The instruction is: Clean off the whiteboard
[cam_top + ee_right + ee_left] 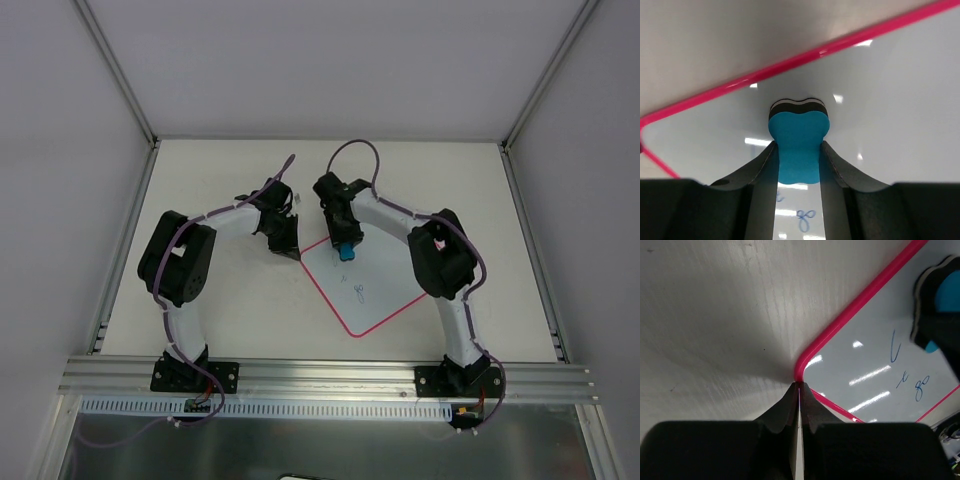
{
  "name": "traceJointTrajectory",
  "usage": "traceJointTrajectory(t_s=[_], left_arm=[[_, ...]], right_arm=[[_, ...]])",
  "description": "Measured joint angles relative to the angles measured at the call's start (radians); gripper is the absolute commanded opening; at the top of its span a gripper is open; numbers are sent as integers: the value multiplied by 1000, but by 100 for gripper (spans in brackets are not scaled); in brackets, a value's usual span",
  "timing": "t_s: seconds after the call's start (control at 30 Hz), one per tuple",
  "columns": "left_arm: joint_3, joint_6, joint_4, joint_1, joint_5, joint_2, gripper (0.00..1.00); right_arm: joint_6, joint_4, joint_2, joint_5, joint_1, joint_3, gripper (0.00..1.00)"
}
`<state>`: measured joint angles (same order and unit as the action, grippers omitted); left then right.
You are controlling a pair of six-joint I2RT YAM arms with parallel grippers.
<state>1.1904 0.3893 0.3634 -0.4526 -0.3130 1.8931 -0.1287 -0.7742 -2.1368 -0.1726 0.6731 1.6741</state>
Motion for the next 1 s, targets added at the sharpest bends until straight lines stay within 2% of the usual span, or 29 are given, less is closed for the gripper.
traceJointTrajectory(t_s=[0.2,0.33,0.47,0.83,1.0], left_arm=[[0,48,10,0,7,0,0],[-1,72,17,0,9,0,0],[-4,91,16,0,12,0,0],[-12,120,11,3,10,-1,0],[-12,122,11,3,10,-1,0]], right_arm=[[-11,-10,-37,5,134,57,0],[-14,-19,-37,4,154,58,0],[-28,-4,-23,7,141,29,0],[-51,60,225,-26,-56,-343,0],[-55,82,240,-37,0,-362,0]])
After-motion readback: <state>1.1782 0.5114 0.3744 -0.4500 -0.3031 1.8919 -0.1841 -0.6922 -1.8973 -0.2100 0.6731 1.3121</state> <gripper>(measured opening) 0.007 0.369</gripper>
